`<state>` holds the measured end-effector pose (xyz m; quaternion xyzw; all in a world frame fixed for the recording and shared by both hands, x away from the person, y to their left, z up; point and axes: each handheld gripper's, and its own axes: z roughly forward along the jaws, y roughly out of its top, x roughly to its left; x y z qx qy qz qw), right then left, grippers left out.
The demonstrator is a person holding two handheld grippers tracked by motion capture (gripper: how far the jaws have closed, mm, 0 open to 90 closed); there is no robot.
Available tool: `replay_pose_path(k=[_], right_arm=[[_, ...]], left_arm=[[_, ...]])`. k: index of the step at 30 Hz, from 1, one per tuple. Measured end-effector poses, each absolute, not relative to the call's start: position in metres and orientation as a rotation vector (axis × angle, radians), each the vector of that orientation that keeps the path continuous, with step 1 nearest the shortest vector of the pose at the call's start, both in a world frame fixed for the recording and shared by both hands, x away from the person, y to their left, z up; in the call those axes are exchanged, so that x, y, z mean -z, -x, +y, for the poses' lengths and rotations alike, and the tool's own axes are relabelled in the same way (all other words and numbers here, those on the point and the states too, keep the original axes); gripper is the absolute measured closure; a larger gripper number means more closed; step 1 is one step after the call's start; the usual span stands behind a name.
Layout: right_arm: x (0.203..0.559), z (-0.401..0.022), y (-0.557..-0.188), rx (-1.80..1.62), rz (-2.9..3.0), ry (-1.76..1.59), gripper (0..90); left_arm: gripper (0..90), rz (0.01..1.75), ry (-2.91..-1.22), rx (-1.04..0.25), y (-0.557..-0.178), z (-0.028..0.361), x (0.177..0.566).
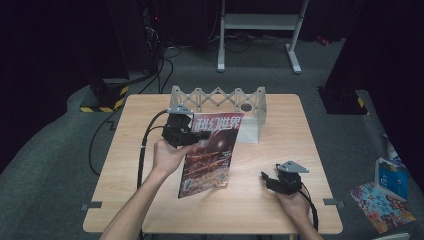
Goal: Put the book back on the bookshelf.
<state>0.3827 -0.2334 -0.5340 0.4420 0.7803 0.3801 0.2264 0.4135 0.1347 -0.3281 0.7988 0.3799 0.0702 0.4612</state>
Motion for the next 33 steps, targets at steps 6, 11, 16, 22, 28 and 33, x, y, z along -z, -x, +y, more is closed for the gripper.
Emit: replay_pose_path(k=[6, 11, 16, 22, 28, 33], right_arm=[[0.534, -0.233, -0.383, -1.048, 2.151, -1.216, 30.1], [0.534, -0.233, -0.383, -1.049, 2.153, -1.212, 30.1], [0.534, -0.233, -0.383, -1.049, 2.153, -1.215, 30.1], [0.534, -0.233, -0.383, -1.05, 2.153, -1.212, 30.2], [0.534, -0.233, -0.383, -1.051, 2.153, -1.212, 30.2], [0.534, -0.233, -0.383, -1.051, 2.153, -1.212, 30.2]], left_arm=[[83.9, 0.962, -1.947, -0.231, -0.418, 0.145, 0.326], [83.9, 0.991, -1.935, -0.259, -0.42, 0.154, 0.324], [83.9, 1.001, -1.937, -0.3, -0.422, 0.159, 0.32], [83.9, 1.01, -1.947, -0.329, -0.424, 0.16, 0.317], [83.9, 1.026, -1.941, -0.349, -0.427, 0.164, 0.317], [83.9, 1.035, -1.944, -0.374, -0.428, 0.168, 0.317]])
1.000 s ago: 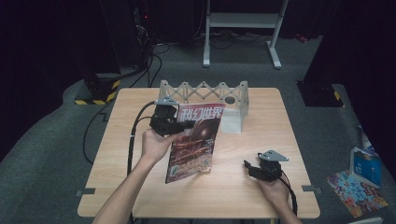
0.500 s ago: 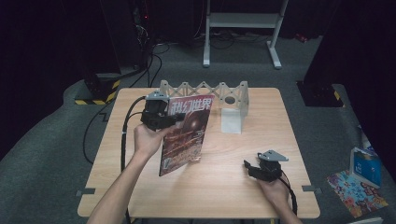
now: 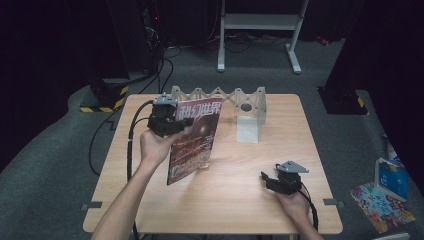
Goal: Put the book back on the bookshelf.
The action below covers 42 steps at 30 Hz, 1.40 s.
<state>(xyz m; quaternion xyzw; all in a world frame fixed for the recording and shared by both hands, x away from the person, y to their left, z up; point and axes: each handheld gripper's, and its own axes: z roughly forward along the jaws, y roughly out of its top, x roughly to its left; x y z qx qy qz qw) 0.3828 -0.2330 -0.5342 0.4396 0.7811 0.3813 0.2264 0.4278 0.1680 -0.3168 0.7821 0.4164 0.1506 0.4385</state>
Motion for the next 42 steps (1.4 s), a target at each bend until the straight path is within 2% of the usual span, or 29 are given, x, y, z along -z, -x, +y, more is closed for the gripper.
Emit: replay_pose_path(k=[18, 42], right_arm=[[0.534, -0.233, -0.383, -1.052, 2.154, -1.21, 30.2], [0.534, -0.233, -0.382, -1.053, 2.154, -1.213, 30.3]], left_arm=[[83.9, 1.073, -1.935, -0.453, -0.433, 0.179, 0.311], [83.9, 1.173, -1.826, -0.576, -0.448, 0.205, 0.31]])
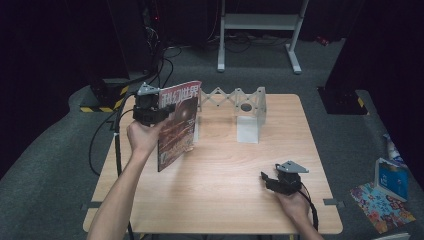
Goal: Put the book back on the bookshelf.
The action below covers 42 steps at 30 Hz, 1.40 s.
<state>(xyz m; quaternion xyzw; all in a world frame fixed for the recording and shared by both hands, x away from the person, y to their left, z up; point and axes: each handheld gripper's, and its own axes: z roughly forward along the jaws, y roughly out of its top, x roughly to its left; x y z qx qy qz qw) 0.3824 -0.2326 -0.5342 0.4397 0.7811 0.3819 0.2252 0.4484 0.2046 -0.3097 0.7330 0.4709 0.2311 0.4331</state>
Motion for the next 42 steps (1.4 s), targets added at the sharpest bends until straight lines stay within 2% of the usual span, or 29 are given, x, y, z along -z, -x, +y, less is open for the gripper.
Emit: replay_pose_path(k=[42], right_arm=[[0.534, -0.231, -0.383, -1.055, 2.158, -1.21, 30.4]], left_arm=[[83.8, 1.208, -1.713, -0.622, -0.501, 0.202, 0.332]])
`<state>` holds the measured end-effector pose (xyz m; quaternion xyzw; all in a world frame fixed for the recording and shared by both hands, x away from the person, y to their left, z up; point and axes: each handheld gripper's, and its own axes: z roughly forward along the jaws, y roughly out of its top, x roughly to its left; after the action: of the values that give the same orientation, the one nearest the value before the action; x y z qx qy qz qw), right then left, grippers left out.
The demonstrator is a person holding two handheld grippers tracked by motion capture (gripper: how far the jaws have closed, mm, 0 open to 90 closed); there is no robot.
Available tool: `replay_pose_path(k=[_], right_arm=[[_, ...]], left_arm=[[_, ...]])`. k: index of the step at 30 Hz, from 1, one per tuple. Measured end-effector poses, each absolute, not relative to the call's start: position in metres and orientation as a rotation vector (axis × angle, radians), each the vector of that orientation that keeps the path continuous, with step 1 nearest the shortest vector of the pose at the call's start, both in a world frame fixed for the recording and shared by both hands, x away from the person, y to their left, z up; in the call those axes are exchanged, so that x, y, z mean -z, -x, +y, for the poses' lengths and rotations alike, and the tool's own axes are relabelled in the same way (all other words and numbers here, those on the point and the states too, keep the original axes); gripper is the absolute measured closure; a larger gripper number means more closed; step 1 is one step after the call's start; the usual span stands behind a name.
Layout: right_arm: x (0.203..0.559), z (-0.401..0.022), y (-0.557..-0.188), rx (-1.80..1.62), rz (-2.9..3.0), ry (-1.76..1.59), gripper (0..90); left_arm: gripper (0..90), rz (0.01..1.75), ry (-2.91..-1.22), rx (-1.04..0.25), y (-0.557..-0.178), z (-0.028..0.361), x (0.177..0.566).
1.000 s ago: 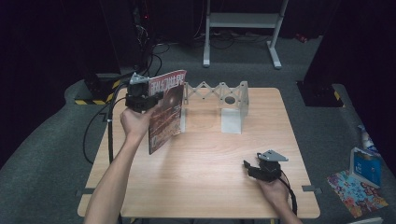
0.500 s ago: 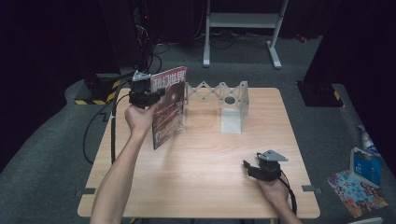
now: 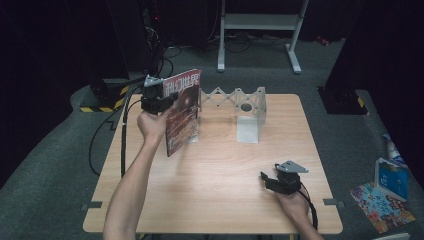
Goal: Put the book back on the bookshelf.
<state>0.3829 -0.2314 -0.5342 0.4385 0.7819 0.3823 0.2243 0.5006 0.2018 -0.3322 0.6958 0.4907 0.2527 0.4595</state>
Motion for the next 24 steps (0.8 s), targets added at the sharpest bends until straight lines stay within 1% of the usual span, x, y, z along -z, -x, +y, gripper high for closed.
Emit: replay_pose_path(k=[12, 18, 24], right_arm=[[0.534, -0.231, -0.383, -1.056, 2.159, -1.209, 30.5], [0.534, -0.231, -0.383, -1.056, 2.159, -1.209, 30.6], [0.534, -0.23, -0.382, -1.061, 2.163, -1.209, 30.6]], left_arm=[[83.8, 1.195, -1.687, -0.634, -0.506, 0.2, 0.338], [83.7, 1.169, -1.702, -0.649, -0.506, 0.195, 0.34], [83.4, 1.168, -1.719, -0.632, -0.506, 0.192, 0.346]])
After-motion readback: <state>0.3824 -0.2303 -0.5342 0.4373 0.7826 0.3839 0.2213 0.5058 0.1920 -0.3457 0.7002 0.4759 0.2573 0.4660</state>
